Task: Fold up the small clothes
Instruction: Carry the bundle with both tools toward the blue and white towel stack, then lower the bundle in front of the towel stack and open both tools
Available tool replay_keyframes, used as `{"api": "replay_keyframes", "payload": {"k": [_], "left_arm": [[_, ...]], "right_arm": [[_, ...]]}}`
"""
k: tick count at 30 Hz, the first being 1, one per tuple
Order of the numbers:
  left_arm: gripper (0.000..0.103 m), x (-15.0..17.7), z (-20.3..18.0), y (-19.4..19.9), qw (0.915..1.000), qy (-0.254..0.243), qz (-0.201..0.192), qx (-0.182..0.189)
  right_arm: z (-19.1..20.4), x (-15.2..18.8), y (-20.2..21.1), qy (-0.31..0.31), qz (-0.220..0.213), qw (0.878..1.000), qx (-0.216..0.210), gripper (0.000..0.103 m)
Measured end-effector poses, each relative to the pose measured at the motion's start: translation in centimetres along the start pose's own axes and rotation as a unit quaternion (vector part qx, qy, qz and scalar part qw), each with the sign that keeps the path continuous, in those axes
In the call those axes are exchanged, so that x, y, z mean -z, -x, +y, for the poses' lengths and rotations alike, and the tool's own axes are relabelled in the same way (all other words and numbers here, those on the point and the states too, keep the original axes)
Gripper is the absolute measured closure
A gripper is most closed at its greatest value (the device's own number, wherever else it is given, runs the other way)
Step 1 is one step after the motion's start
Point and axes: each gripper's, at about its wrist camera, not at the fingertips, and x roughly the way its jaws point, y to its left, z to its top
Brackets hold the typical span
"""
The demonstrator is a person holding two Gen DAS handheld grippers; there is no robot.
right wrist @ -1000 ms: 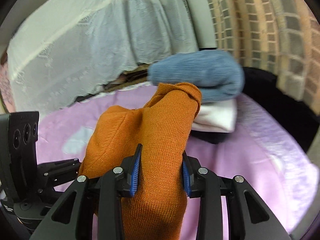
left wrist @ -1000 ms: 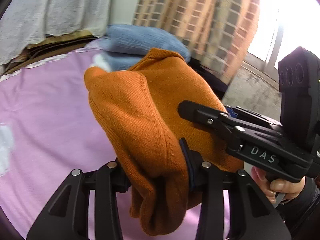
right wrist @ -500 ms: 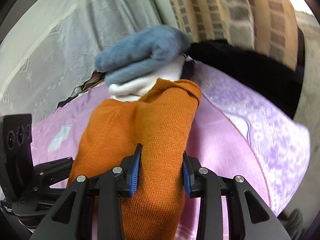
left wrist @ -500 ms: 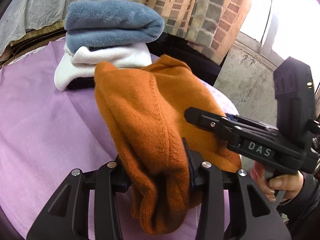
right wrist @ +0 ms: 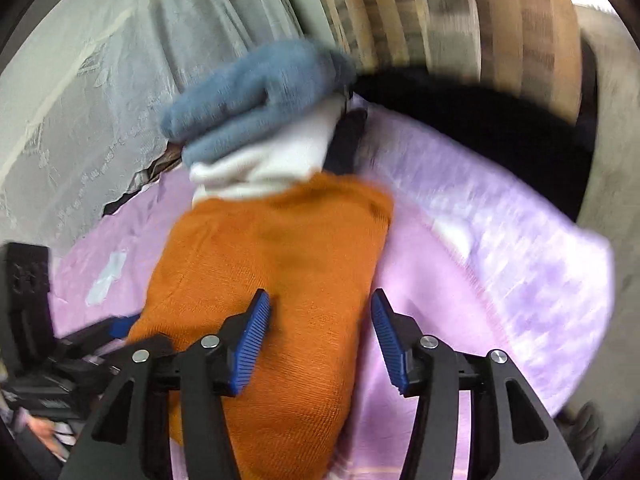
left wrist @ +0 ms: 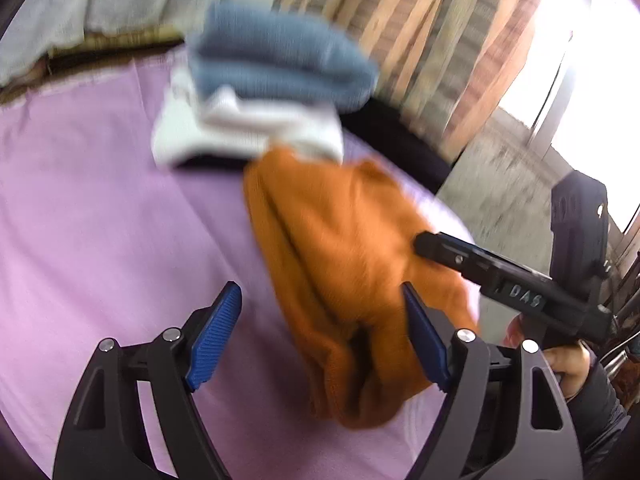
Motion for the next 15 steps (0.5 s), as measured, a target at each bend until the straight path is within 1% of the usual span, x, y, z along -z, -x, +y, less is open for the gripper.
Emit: {"api": "replay_keyframes", "payload": {"k": [2,4,5,7,8,9,10,11,12,13,14,15], "left_arm": [[0.026,-1.0,0.2,0.9,0.9997,0.01,-0.02,-0.004],[0.026,-2.2,0.4,0.3,0.9997,0.017,-0.01,-0.014],[0.026,-2.5,0.6,0.0,0.9996,0.019,-0.007,-0.021],[0.026,-2.7,0.9,-1.6,0.9985,0.022,0.009,-0.049],[0.025,-2.4,1.4,-2.4,0.9977,0.024,0.022,-0.059],[0.024,-1.7,2.1,-3.6,0.996,0.027,0.041,-0.074],[0.023,-1.3,2.6,-4.3,0.9949,0.03,0.05,-0.082],[0.017,-0.7,3.3,-5.0,0.994,0.039,0.057,-0.085],[0.015,-0.4,3.8,-5.2,0.994,0.046,0.056,-0.081],[0.013,-0.4,4.2,-5.2,0.9941,0.054,0.058,-0.074],[0.013,-0.5,4.0,-5.2,0.994,0.05,0.059,-0.077],[0.012,-0.4,3.6,-5.0,0.9939,0.037,0.053,-0.089]], "right_arm": [[0.7,-0.7,1.1,0.02,-0.024,0.999,0.009,0.054],[1.4,-1.1,1.5,0.031,-0.03,0.999,0.006,0.071],[1.7,-1.1,1.4,0.034,-0.028,0.999,0.002,0.074],[2.1,-0.9,0.9,0.039,-0.021,0.999,0.001,0.085],[2.2,-0.8,0.4,0.042,-0.014,0.999,0.002,0.085],[2.1,-0.5,-0.6,0.044,0.003,0.999,0.007,0.087],[1.9,-0.3,-1.4,0.042,0.018,0.999,0.012,0.09],[1.7,0.1,-2.2,0.04,0.031,0.999,0.016,0.092],[1.3,0.6,-3.1,0.037,0.044,0.998,0.019,0.092],[1.1,1.0,-3.3,0.037,0.043,0.998,0.02,0.092],[1.2,1.2,-3.4,0.044,0.038,0.998,0.024,0.092],[1.6,1.3,-3.4,0.055,0.035,0.997,0.031,0.092]]}}
